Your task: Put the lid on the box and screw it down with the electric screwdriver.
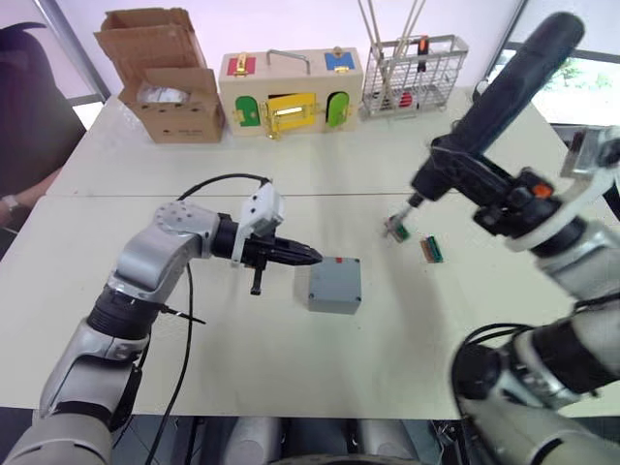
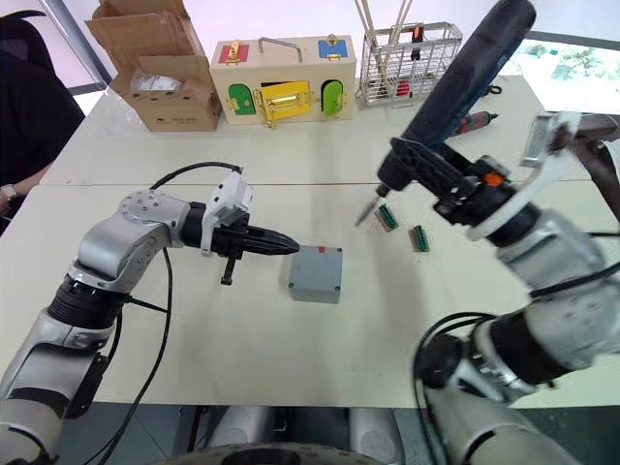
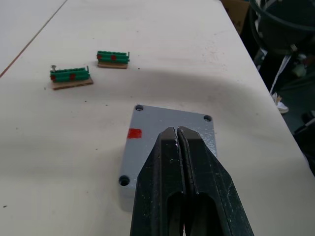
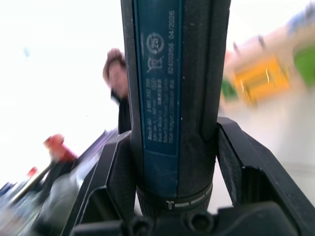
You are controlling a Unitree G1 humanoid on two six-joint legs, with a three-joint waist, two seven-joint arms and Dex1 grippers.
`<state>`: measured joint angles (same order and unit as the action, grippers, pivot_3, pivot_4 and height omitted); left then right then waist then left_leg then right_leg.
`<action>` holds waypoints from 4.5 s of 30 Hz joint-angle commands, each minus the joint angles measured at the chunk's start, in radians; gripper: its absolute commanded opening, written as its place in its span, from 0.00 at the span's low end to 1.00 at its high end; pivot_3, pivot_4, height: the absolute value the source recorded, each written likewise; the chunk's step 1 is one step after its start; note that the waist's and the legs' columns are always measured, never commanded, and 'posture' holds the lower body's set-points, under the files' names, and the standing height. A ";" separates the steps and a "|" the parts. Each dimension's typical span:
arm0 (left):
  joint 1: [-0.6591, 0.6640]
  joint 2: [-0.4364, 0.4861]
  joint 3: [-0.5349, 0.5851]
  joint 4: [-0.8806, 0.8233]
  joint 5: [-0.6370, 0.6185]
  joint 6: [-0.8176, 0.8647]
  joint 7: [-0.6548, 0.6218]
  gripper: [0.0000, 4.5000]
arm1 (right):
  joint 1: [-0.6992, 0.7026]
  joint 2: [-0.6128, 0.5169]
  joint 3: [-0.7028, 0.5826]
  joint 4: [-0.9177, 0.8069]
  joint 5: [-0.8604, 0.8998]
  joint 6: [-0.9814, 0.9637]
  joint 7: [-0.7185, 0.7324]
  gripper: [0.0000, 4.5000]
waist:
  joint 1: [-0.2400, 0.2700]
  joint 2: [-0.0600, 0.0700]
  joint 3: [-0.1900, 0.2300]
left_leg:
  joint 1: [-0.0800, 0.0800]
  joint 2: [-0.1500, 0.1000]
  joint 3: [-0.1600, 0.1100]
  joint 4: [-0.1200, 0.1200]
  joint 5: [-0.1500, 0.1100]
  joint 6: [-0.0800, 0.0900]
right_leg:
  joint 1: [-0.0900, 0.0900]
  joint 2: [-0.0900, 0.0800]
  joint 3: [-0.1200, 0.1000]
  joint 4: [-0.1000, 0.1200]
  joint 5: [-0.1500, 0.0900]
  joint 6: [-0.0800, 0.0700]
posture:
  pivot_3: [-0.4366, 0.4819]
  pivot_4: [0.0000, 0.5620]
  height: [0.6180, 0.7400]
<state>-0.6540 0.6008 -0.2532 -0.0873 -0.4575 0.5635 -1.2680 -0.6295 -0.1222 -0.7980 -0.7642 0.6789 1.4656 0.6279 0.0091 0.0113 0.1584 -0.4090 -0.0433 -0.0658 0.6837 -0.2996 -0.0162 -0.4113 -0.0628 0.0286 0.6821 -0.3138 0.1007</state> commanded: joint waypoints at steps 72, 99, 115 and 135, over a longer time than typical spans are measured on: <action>0.057 -0.082 -0.117 0.050 0.214 -0.160 0.064 0.00 | 0.349 -0.311 0.664 0.095 -0.035 -0.747 -0.171 0.44 | -0.023 -0.001 0.000 | 0.001 -0.001 0.000 -0.001 0.000 0.001 | 0.002 0.000 -0.001 -0.002 0.000 0.000 | 0.48 0.27 1.00; 0.051 -0.095 -0.121 0.032 0.211 -0.137 0.083 0.00 | 0.305 -0.374 0.640 0.083 0.039 -0.735 -0.194 0.44 | -0.022 -0.001 0.000 | 0.001 -0.001 0.000 0.000 0.000 0.001 | 0.002 0.000 -0.001 -0.003 0.000 0.000 | 0.48 0.27 1.00; 0.051 -0.095 -0.116 0.068 0.218 -0.162 0.082 0.00 | 0.328 -0.361 0.678 0.099 0.002 -0.765 -0.199 0.44 | -0.022 -0.001 0.000 | 0.001 -0.001 0.000 0.000 0.000 0.001 | 0.002 0.000 -0.001 -0.003 0.000 0.000 | 0.48 0.27 1.00; 0.086 -0.083 -0.123 0.072 0.230 -0.197 0.081 0.00 | 0.387 -0.330 0.782 0.131 -0.118 -0.852 -0.191 0.44 | -0.023 -0.002 -0.001 | 0.003 -0.001 -0.001 -0.001 0.000 0.001 | 0.003 0.000 -0.001 -0.003 0.000 0.000 | 0.48 0.27 1.00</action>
<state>-0.5906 0.5004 -0.3660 -0.0206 -0.2569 0.3604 -1.1880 -0.2484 -0.4604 -0.0377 -0.6208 0.5665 0.6349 0.4340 -0.0139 0.0090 0.1572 -0.4063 -0.0439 -0.0664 0.6832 -0.3001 -0.0151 -0.4082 -0.0623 0.0277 0.6788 -0.3141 0.1008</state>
